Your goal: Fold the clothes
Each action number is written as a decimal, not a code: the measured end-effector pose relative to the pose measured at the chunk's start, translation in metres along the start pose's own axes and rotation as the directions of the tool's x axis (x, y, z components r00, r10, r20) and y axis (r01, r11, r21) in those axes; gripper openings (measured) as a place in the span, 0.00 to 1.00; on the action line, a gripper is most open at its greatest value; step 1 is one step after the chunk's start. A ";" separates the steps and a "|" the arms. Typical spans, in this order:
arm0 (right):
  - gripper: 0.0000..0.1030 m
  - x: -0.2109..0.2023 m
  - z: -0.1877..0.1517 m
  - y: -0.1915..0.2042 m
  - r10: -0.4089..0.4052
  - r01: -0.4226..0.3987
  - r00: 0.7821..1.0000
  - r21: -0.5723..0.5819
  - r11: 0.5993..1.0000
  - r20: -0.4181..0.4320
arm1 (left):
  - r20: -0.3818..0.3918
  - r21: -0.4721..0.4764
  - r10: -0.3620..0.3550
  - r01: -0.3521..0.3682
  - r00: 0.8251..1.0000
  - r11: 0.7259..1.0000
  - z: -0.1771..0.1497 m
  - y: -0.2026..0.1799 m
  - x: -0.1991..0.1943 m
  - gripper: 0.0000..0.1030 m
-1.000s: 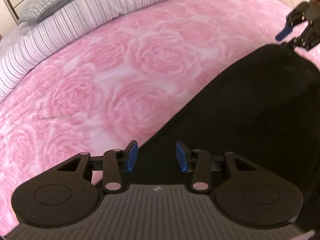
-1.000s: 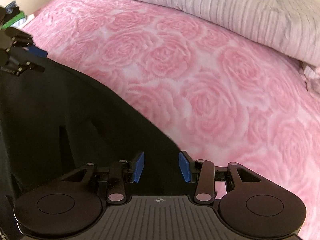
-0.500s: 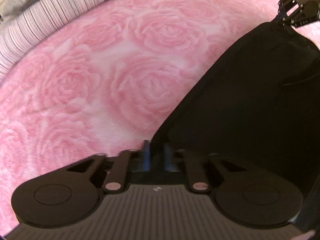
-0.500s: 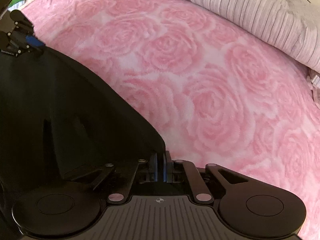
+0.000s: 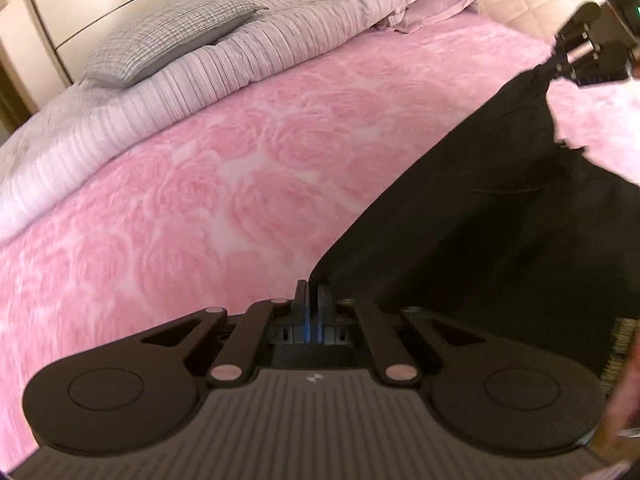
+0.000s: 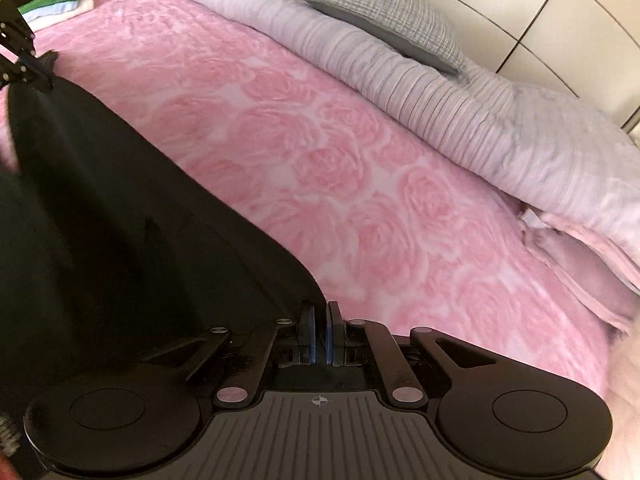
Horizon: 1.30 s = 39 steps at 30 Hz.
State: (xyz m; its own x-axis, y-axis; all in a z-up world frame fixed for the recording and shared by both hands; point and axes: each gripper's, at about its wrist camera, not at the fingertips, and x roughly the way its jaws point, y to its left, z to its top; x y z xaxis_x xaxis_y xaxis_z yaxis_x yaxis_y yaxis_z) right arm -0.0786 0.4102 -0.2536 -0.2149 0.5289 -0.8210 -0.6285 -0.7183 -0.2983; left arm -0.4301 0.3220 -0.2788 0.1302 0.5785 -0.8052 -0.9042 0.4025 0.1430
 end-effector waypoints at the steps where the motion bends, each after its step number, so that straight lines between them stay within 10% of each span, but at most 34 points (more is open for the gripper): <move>1: 0.03 -0.013 -0.009 0.012 -0.001 0.001 1.000 0.000 1.000 -0.014 | -0.013 -0.016 -0.009 0.009 1.000 1.000 -0.009 -0.008 -0.009 0.01; 7: 0.03 -0.059 -0.069 0.081 0.012 -0.008 0.987 0.029 1.000 -0.160 | -0.110 -0.116 -0.080 0.067 0.991 0.991 -0.069 -0.059 -0.039 0.01; 12: 0.07 -0.045 -0.119 0.145 0.014 -0.012 0.932 0.007 1.000 -0.361 | -0.215 -0.251 -0.174 0.117 0.961 0.961 -0.120 -0.091 -0.024 0.05; 16: 0.14 -0.036 -0.138 0.178 -0.072 0.060 0.894 -0.040 0.997 -0.442 | -0.210 -0.452 -0.276 0.158 0.938 0.878 -0.145 -0.094 -0.029 0.12; 19: 0.22 -0.049 -0.138 0.167 -0.010 0.090 0.915 0.181 0.979 -0.403 | -0.159 -0.605 -0.288 0.137 0.944 0.784 -0.155 -0.081 -0.036 0.25; 22: 0.31 -0.062 -0.147 0.133 0.110 0.069 0.959 0.592 0.803 -0.260 | -0.099 -0.762 -0.264 0.097 0.959 0.640 -0.163 -0.062 -0.034 0.26; 25: 0.33 -0.068 -0.180 0.100 0.155 0.002 0.985 0.918 0.398 -0.070 | -0.052 -0.870 -0.231 0.069 0.972 0.487 -0.173 -0.051 -0.025 0.28; 29: 0.34 -0.068 -0.233 0.082 0.072 -0.086 0.993 0.991 -0.107 0.094 | 0.000 -0.966 -0.173 0.045 0.985 0.255 -0.186 -0.035 -0.014 0.28; 31: 0.34 -0.068 -0.242 0.078 0.014 -0.112 0.993 0.979 -0.168 0.116 | 0.018 -0.989 -0.141 0.038 0.990 0.140 -0.192 -0.028 -0.009 0.28; 36: 0.33 -0.063 -0.250 0.062 -0.034 -0.119 0.993 0.973 -0.200 0.114 | 0.020 -0.992 -0.121 0.034 0.992 0.118 -0.189 -0.030 0.006 0.28; 39: 0.33 -0.058 -0.256 0.050 -0.033 -0.121 0.993 0.973 -0.198 0.117 | 0.026 -0.988 -0.103 0.041 0.994 0.151 -0.182 -0.032 0.012 0.22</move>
State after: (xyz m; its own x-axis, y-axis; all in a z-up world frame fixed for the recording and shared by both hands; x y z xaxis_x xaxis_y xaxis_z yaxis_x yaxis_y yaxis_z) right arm 0.0936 0.2276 -0.3454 -0.2797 0.6017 -0.7482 -0.5769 0.5176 0.6319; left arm -0.4738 0.1872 -0.3981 0.2329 0.5523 -0.8004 -0.5333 -0.6157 -0.5801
